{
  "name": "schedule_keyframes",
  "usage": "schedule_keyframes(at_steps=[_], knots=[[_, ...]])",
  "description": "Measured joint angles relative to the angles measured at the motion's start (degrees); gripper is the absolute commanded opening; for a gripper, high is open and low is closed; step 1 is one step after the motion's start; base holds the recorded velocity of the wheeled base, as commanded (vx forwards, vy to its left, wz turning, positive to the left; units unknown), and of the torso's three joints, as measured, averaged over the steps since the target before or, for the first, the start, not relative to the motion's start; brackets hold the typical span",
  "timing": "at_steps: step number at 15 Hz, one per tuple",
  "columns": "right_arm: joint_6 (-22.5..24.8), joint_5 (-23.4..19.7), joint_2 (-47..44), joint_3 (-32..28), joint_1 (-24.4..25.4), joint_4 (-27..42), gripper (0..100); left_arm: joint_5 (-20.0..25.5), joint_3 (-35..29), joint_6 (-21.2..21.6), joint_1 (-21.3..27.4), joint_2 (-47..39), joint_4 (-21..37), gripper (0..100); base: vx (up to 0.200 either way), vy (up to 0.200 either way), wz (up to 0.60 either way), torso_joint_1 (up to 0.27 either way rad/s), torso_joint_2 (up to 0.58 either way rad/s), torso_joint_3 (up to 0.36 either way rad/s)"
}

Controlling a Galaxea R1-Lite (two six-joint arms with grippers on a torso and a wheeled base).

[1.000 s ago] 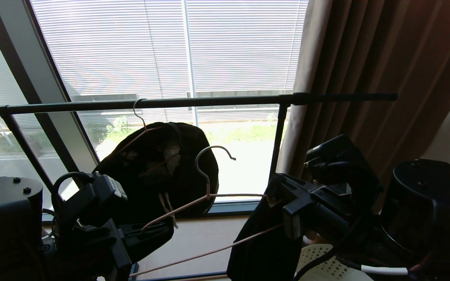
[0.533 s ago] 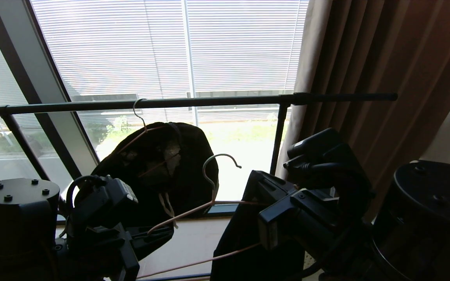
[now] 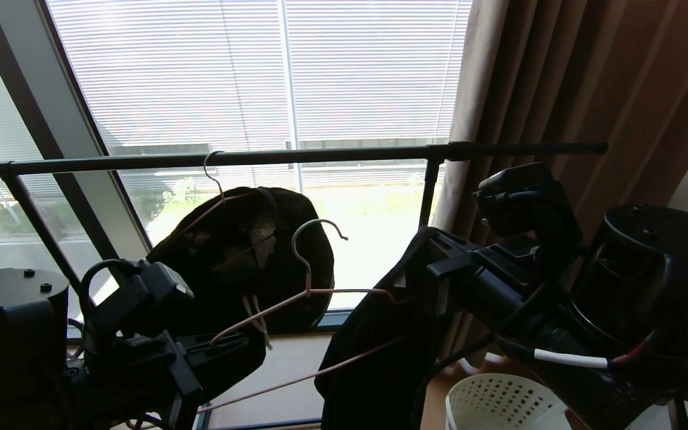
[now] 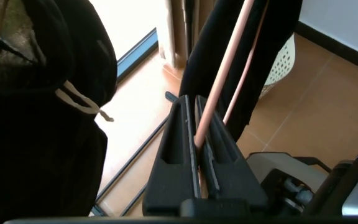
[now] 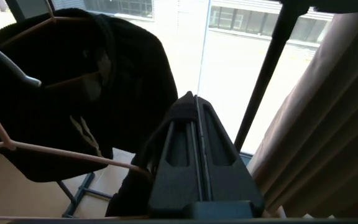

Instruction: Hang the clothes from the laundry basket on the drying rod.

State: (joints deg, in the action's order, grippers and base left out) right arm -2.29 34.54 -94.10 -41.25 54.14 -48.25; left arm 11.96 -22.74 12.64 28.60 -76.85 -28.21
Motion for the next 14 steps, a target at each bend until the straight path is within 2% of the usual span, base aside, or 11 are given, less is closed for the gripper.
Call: schedule_keyframes(at_steps=[6,14], knots=[[0.33,0.15,-0.46,-0.44,0.84,0.00,0,-1.56,-4.41,0.02,-0.11,-2.06,0.00,0,0.000,0.000,0.00,0.000,0.00,0.000],[0.51,3.47,-2.69,-5.74,11.13,0.20,0,-2.36,-6.61,0.11,3.73,-7.94,-0.09,0,0.000,0.000,0.00,0.000,0.00,0.000]])
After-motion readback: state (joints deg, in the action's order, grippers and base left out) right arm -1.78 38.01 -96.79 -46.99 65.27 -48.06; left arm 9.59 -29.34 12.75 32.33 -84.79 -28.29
